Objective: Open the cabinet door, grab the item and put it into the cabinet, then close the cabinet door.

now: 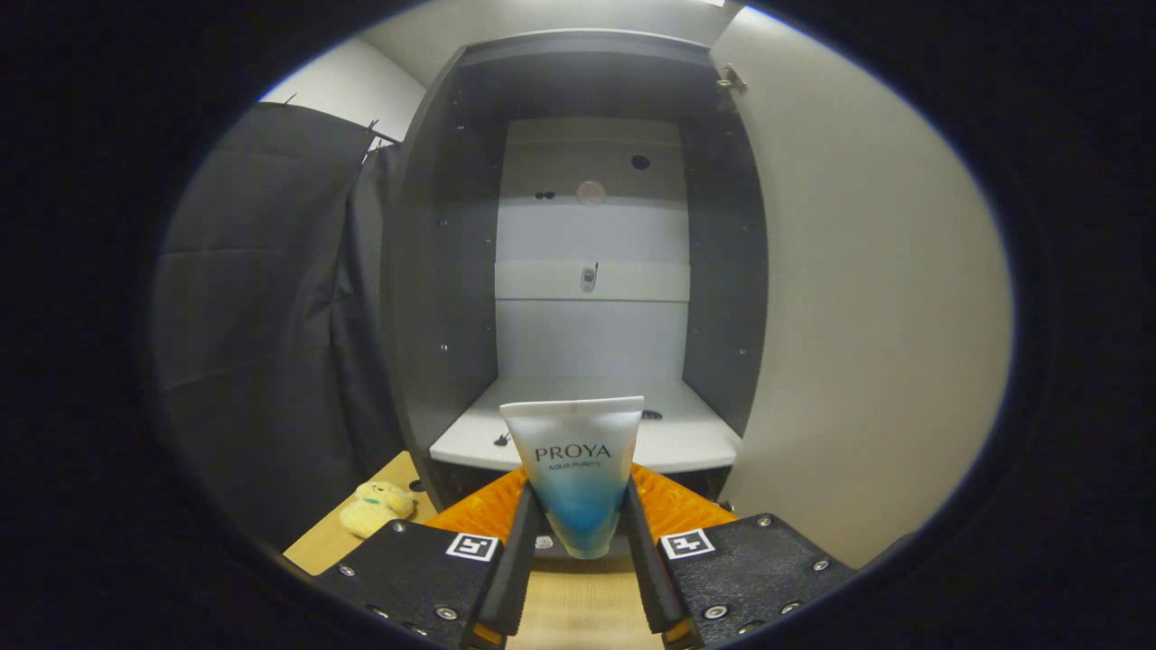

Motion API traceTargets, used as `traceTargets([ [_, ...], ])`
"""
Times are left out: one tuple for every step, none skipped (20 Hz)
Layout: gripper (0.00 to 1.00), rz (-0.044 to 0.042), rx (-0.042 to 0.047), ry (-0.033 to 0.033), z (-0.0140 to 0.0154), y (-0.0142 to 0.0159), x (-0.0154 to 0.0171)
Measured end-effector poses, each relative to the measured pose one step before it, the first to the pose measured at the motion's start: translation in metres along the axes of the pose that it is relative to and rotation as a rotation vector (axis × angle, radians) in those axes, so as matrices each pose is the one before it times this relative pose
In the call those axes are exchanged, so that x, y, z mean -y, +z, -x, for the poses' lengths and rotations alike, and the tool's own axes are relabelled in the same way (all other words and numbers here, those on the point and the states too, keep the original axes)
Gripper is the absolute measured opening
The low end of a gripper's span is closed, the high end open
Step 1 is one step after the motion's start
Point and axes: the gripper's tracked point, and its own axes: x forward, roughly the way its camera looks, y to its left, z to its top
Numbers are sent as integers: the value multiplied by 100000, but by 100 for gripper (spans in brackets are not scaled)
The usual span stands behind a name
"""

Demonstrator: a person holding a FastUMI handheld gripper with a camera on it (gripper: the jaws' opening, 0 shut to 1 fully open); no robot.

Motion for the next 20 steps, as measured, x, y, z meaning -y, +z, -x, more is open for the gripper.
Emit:
traceTargets([
  [51, 387, 1332, 1013, -1401, 1612, -228],
  [51, 345, 1415, 849, -1466, 1343, -85],
  [51, 375, 1809, 1057, -1491, 1306, -79],
  [51, 1192, 1218, 418, -1533, 913, -82],
  [51, 1066, 1096, 561, -1617, 725, -104],
  [51, 439, 799, 204, -1633, 476, -11],
  [51, 116, 483, 55, -1333, 365, -29],
  [51, -188, 119, -64, -1373, 61, 166],
  [51, -345, 73, -131, -1273, 29, 16],
  [51, -163, -83, -379, -979, -234, 113],
  [51, 69, -194, -728, -958, -420, 258],
  [51, 234, -625, -170, -1000, -661, -79],
  [51, 116, -1222, 428, -803, -691, -105],
  [51, -742, -1408, 186, -817, -856, -109],
  [51, -1549, -1304, -72, -498, -633, -45],
  [51, -1839, -1377, -343, -373, -627, 306],
  [51, -1582, -1427, -553, -472, -645, 238],
  [51, -562, -1204, -405, -391, -705, 186],
  [51, 33, -867, -467, -287, -555, 140],
  [51, 369, -600, -170, -156, -547, 56],
])
